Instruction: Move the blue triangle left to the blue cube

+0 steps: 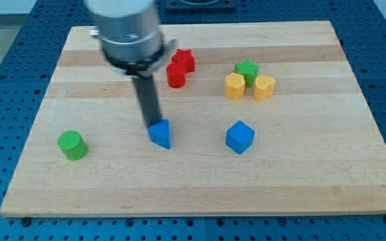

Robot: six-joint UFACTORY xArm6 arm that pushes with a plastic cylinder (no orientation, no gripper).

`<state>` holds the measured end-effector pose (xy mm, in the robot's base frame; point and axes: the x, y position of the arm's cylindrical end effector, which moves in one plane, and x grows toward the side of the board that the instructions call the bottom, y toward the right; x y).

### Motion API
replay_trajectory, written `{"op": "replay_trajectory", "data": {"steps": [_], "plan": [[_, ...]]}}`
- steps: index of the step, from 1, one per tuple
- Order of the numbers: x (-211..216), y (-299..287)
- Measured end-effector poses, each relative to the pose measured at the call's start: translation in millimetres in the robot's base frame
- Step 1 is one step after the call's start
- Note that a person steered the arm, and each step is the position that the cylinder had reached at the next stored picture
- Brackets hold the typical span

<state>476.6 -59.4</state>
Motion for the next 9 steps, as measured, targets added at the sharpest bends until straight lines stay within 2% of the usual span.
{"op": "replay_trajectory", "data": {"steps": [2,3,4,5,7,8,9], "plan": [[18.2,81.8],[16.6,80.6],[-19.7,53.4],[-14.6,27.7],[54.5,-67.2],[63.2,-89.6],[59.2,-60.8]]}}
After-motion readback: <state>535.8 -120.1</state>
